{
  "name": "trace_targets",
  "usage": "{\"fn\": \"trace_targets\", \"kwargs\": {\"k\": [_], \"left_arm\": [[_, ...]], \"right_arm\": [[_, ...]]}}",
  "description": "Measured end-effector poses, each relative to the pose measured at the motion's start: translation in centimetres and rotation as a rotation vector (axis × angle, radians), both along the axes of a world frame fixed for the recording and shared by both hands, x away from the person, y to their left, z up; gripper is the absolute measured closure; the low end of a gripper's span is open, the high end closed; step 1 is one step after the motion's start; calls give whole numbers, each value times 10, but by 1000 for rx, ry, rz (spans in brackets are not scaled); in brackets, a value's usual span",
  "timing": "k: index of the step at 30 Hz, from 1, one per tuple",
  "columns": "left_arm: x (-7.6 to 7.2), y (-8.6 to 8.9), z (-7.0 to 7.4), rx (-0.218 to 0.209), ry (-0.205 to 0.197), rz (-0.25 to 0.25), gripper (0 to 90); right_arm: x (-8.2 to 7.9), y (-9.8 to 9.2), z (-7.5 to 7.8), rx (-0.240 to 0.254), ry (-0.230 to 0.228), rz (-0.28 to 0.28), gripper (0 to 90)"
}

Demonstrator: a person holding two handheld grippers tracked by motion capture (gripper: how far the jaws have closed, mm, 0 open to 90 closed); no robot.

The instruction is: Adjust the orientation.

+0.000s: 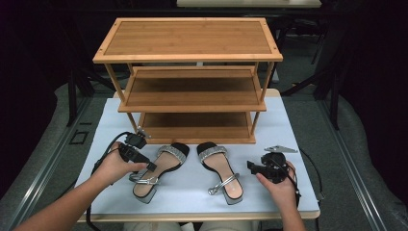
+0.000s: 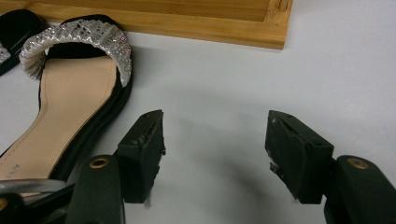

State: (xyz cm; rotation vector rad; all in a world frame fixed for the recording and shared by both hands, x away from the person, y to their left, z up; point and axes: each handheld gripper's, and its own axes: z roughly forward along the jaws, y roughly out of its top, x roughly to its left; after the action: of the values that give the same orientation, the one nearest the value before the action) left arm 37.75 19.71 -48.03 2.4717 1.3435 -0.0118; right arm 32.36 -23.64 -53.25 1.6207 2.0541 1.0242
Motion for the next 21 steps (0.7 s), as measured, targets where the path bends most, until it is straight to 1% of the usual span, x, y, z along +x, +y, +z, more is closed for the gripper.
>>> {"fn": "trace_targets", "kwargs": {"k": [2, 3, 6, 7, 8, 9, 11, 12, 14, 16, 19, 20, 21], "left_arm": [[0, -4, 0, -1, 5, 2, 294], [0, -5, -1, 2, 3, -3, 293], [0, -12, -4, 12, 14, -15, 293], [-1, -14, -6, 7, 4, -10, 293], [-1, -16, -7, 13, 0, -12, 293], [-1, -16, -7, 13, 0, -12, 294], [-2, -20, -13, -1, 1, -16, 293], [-2, -20, -13, -1, 1, -16, 294], [-4, -23, -21, 4, -7, -13, 294], [-5, -24, -24, 13, -5, -17, 294], [-7, -26, -29, 18, -23, -12, 294], [-7, -26, -29, 18, -23, -12, 294], [-7, -27, -30, 16, -38, -10, 294]], "right_arm": [[0, 0, 0, 2, 0, 1, 368], [0, 0, 0, 1, 3, 0, 368], [0, 0, -1, 1, 7, 2, 368], [0, 0, -1, 1, 8, 3, 368], [0, 0, -1, -1, 8, 4, 368], [0, 0, -1, -1, 8, 4, 368], [1, 0, -2, 0, 7, 4, 368], [1, 0, -2, 1, 7, 2, 368], [1, -1, -2, 4, 4, -2, 368], [1, -1, -2, 5, 5, -4, 368], [1, -1, -3, 3, 9, -1, 368], [1, -1, -3, 3, 9, -1, 368], [1, -1, -3, 1, 10, -1, 368]]}}
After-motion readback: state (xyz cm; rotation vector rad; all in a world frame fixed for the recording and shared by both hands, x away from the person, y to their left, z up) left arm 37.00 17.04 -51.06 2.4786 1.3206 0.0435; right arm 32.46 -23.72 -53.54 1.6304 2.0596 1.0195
